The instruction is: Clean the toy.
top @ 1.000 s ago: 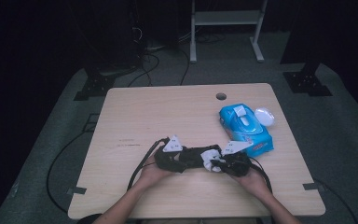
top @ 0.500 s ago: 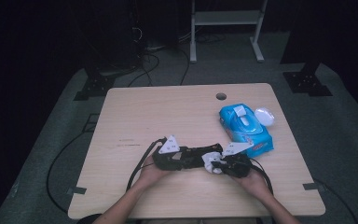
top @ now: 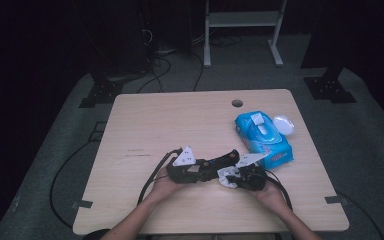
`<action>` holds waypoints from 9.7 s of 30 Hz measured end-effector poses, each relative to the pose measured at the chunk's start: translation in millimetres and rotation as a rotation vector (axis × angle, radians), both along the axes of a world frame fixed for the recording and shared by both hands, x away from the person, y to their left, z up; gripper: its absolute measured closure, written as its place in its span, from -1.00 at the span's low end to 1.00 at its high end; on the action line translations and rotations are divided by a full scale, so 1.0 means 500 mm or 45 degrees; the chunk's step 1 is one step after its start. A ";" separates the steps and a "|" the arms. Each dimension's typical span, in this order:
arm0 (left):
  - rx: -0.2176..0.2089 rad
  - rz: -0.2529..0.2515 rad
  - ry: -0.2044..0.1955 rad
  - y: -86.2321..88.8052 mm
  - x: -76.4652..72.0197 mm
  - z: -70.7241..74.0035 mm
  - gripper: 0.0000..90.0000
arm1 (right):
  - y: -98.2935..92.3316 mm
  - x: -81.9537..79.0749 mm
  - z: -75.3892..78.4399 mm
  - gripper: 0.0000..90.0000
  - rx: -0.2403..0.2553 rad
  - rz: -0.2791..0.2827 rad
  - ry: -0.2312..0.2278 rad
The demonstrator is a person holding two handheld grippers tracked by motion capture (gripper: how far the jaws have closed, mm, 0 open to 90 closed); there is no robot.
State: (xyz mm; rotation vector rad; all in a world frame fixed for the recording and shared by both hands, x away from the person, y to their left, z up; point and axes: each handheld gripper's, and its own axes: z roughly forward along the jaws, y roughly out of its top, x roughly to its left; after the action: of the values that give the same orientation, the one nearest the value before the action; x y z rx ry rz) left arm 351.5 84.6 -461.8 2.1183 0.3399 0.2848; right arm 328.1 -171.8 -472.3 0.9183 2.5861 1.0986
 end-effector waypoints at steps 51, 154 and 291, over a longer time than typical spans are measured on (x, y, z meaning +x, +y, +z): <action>0.039 0.008 0.043 0.001 0.007 -0.006 0.47 | 0.095 0.027 0.089 0.85 0.267 0.033 -0.094; 0.065 0.009 0.060 0.032 0.022 0.001 0.48 | -0.022 0.052 0.115 0.85 0.233 -0.212 -0.175; 0.100 -0.063 0.041 -0.013 0.023 0.104 0.27 | 0.010 0.037 0.147 0.85 0.460 -0.018 -0.126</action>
State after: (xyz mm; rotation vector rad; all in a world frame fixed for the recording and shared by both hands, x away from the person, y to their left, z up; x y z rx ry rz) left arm 362.9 77.9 -409.9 2.2069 0.2988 0.2389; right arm 346.6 -167.0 -398.6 0.9220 2.3391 1.5984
